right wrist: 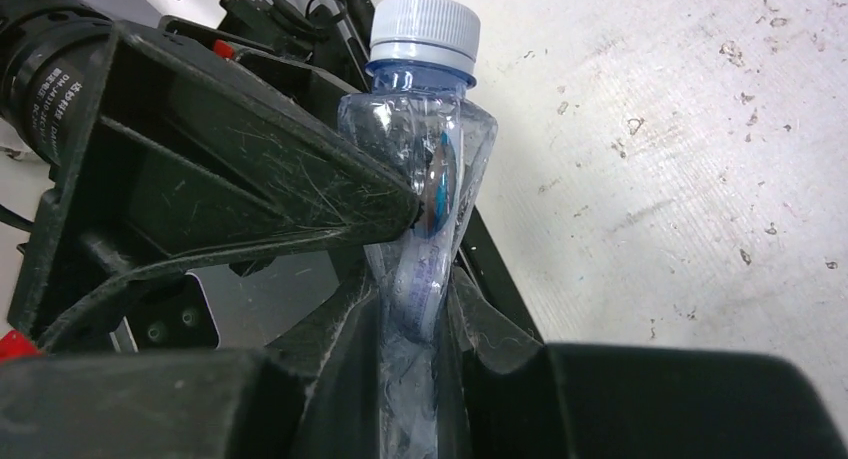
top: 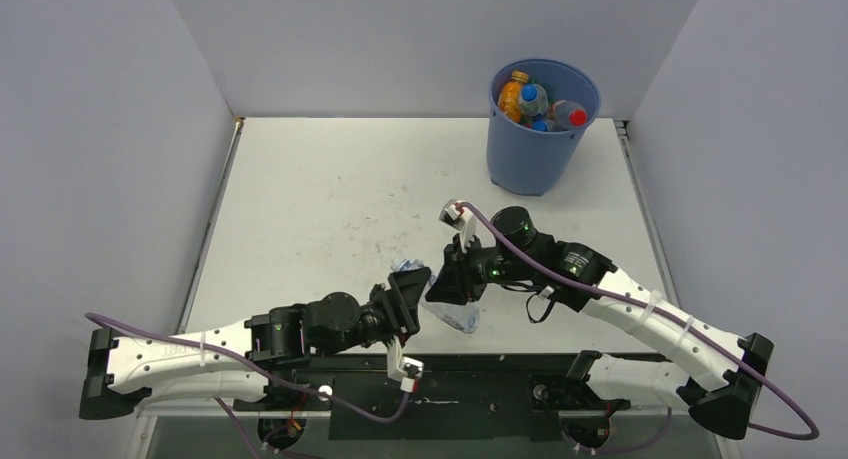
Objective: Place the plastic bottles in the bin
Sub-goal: Pick up the plastic bottle at the center of the board, then place the plastic bottle in the trash bin, then reset both arms
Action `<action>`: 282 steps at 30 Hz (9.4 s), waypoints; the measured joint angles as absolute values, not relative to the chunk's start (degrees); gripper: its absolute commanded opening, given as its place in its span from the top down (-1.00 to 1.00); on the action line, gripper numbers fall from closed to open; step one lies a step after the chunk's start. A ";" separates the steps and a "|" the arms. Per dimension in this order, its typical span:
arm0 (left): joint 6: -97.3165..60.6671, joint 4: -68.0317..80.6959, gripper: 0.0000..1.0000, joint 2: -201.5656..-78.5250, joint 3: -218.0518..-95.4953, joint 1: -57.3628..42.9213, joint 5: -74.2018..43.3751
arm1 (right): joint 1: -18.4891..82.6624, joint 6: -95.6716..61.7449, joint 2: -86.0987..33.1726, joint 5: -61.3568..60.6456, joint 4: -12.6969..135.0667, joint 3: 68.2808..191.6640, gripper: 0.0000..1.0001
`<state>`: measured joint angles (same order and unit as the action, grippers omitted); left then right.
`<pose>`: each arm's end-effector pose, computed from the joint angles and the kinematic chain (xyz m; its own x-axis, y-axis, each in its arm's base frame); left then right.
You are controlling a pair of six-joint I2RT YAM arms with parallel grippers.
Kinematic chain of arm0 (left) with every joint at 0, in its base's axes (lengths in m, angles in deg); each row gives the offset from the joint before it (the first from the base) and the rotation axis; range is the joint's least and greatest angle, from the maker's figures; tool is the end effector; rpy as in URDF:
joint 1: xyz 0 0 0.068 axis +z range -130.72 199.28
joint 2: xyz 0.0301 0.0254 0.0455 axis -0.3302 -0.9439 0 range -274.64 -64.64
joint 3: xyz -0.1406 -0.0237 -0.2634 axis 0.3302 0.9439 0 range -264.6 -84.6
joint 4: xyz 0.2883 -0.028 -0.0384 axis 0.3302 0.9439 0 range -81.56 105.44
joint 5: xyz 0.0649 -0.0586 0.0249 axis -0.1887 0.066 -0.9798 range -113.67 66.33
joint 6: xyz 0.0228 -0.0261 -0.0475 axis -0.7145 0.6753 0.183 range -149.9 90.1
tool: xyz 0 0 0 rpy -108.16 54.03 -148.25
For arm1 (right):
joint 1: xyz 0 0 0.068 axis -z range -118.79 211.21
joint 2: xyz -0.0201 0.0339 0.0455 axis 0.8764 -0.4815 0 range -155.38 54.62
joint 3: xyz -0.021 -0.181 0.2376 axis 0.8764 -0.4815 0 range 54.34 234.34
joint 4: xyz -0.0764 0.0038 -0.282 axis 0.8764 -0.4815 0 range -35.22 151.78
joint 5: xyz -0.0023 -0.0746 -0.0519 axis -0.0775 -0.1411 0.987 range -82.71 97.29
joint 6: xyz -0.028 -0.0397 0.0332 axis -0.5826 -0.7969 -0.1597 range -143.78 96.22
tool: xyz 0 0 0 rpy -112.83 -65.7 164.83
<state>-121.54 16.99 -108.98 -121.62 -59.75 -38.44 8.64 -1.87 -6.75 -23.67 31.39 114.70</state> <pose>0.0497 -0.1995 0.3098 0.9037 0.4169 0.0971 0.0263 -0.2805 0.9595 0.1365 0.2146 0.3668 -0.6474 -0.3195 -0.6920 -0.7613 0.3145 0.5671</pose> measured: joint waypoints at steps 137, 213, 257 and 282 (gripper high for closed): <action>-38.11 1.30 -0.92 -102.09 -120.94 -49.01 -47.40 | 50.30 -11.86 -49.26 34.62 64.30 164.16 0.89; -33.57 -10.39 -0.92 -115.55 -121.84 -55.61 -104.38 | 37.60 23.31 26.91 28.54 51.45 83.16 -0.79; -26.00 -42.70 -0.92 -147.29 -102.47 8.21 -54.98 | 49.16 -19.68 -34.57 42.70 131.78 64.53 -0.79; -25.70 -51.14 -0.92 -148.78 -97.86 15.31 -35.20 | 52.98 -20.93 -38.90 30.79 131.43 67.24 -0.79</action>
